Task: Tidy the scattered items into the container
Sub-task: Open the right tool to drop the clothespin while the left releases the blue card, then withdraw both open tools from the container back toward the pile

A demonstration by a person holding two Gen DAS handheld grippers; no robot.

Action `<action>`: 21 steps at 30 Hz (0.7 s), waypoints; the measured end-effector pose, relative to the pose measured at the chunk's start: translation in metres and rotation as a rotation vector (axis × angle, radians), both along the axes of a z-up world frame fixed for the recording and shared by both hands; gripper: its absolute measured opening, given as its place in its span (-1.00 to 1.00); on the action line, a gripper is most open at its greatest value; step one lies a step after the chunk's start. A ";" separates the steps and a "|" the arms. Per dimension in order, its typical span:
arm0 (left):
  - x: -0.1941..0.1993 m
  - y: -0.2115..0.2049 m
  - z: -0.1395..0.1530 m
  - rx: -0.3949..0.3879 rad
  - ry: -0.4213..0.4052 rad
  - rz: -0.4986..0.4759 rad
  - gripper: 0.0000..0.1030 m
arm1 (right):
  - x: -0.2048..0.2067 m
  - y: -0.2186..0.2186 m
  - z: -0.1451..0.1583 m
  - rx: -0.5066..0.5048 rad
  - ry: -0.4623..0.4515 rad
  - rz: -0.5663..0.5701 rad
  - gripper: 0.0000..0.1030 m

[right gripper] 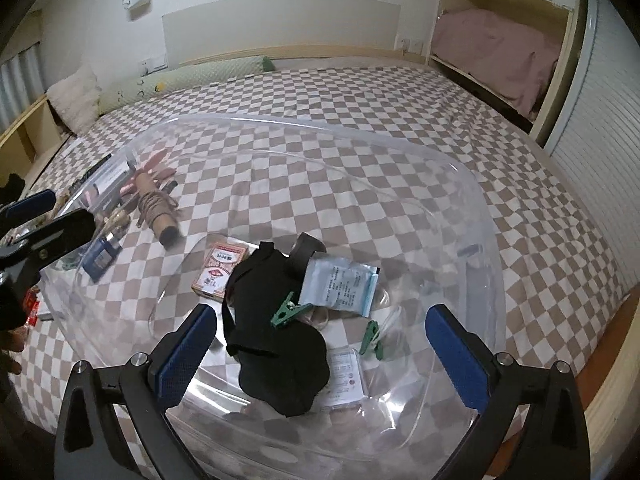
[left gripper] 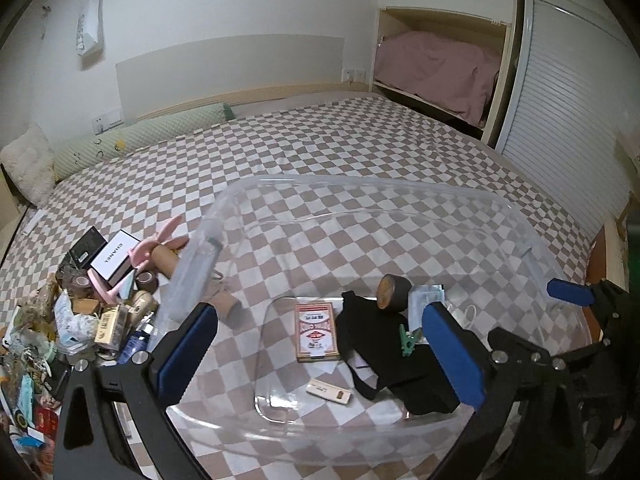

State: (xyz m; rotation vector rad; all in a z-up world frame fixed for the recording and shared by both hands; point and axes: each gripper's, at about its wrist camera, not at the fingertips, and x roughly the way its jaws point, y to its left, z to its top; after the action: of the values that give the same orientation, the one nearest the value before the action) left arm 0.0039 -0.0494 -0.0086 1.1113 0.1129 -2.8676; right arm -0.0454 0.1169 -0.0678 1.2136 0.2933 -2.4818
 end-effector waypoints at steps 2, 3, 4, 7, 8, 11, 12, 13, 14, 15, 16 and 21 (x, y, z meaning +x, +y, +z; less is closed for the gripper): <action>0.009 -0.004 0.003 -0.005 0.025 0.002 1.00 | 0.002 -0.001 0.002 -0.021 0.008 0.004 1.00; 0.013 -0.007 0.005 -0.005 0.039 0.001 1.00 | 0.004 -0.001 0.004 -0.036 0.020 0.007 1.00; 0.017 -0.009 0.006 -0.005 0.048 0.003 1.00 | 0.006 -0.001 0.006 -0.052 0.036 0.008 1.00; 0.028 -0.020 0.010 -0.005 0.071 0.025 1.00 | 0.013 -0.003 0.009 -0.074 0.088 0.012 1.00; 0.032 -0.024 0.011 -0.005 0.079 0.035 1.00 | 0.015 -0.004 0.011 -0.077 0.101 0.017 1.00; 0.041 -0.037 0.013 -0.017 0.101 0.068 1.00 | 0.027 -0.006 0.019 -0.106 0.166 0.015 1.00; 0.044 -0.040 0.014 -0.030 0.107 0.080 1.00 | 0.030 -0.008 0.021 -0.114 0.177 0.027 1.00; 0.047 -0.044 0.014 -0.044 0.111 0.090 1.00 | 0.031 -0.011 0.022 -0.115 0.183 0.036 1.00; 0.050 -0.048 0.013 -0.052 0.112 0.097 1.00 | 0.035 -0.014 0.024 -0.113 0.202 0.044 1.00; 0.054 -0.052 0.012 -0.053 0.115 0.106 1.00 | 0.039 -0.017 0.026 -0.111 0.220 0.052 1.00; 0.058 -0.057 0.012 -0.052 0.118 0.117 1.00 | 0.043 -0.020 0.028 -0.109 0.239 0.060 1.00; 0.080 -0.081 0.012 -0.051 0.171 0.183 1.00 | 0.066 -0.038 0.045 -0.128 0.368 0.101 1.00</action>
State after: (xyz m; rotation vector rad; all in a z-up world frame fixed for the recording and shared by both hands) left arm 0.0838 -0.1302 0.0039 0.8006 0.1410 -2.7791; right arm 0.0210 0.0787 -0.0228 0.6712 0.2767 -2.5781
